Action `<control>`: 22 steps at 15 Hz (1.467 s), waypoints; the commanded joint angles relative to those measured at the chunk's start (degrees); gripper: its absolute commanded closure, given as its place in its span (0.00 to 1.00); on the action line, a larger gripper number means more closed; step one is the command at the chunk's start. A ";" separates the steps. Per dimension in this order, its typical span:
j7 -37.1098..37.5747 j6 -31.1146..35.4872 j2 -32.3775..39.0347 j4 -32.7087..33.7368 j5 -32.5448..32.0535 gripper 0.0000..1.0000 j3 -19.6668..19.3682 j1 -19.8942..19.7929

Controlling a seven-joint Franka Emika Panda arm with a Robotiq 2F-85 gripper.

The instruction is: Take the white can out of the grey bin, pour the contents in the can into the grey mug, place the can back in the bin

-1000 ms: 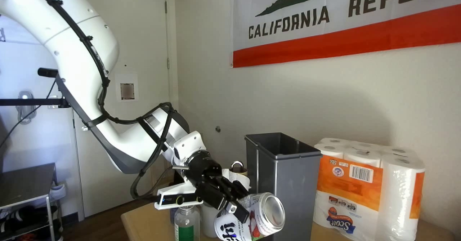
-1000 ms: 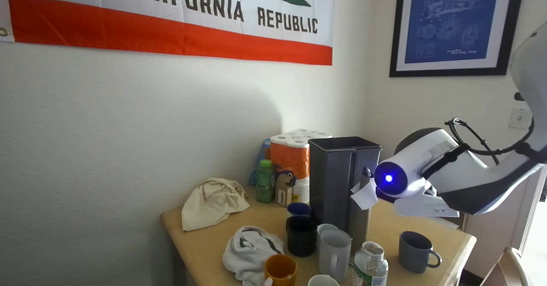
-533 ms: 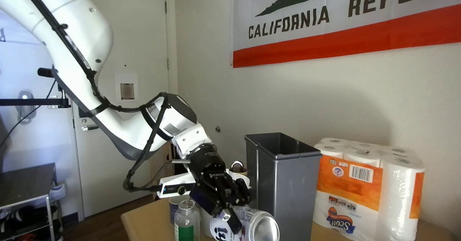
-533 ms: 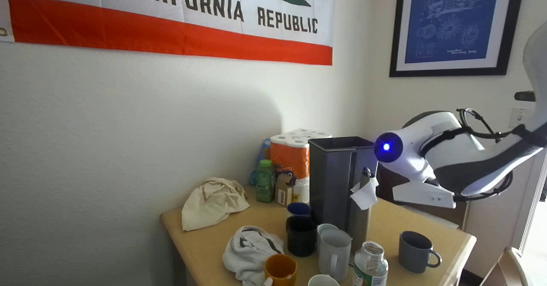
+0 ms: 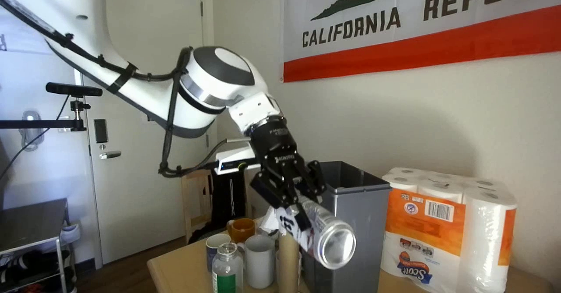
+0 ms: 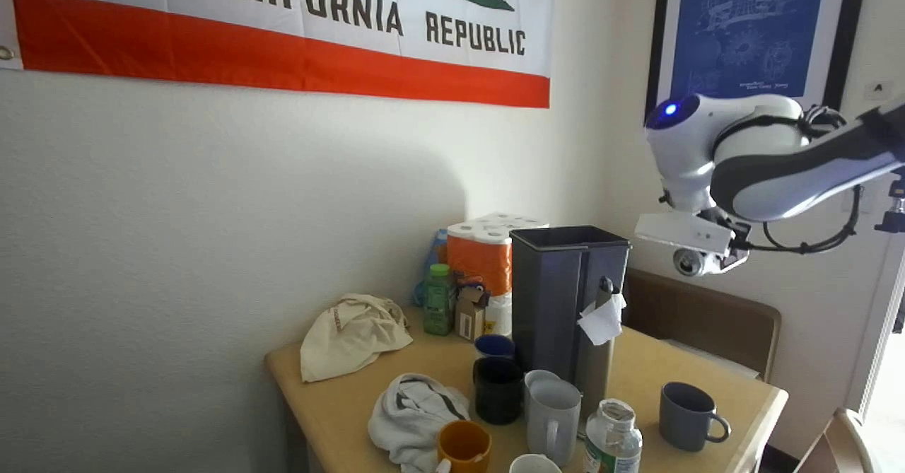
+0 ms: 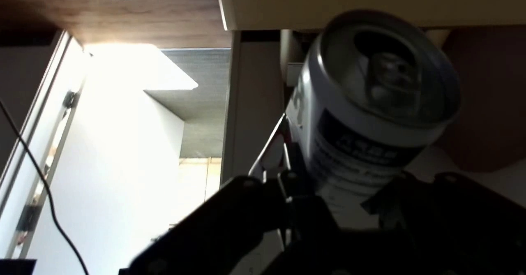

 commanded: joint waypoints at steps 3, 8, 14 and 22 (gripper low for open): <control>-3.81 10.25 -0.61 10.55 8.31 0.92 -0.31 -0.84; -2.61 26.56 4.36 16.41 16.41 0.92 -0.37 -1.17; -6.46 45.90 11.85 15.42 37.69 0.92 0.03 -0.54; -26.24 42.90 15.26 16.49 69.55 0.56 4.63 -0.74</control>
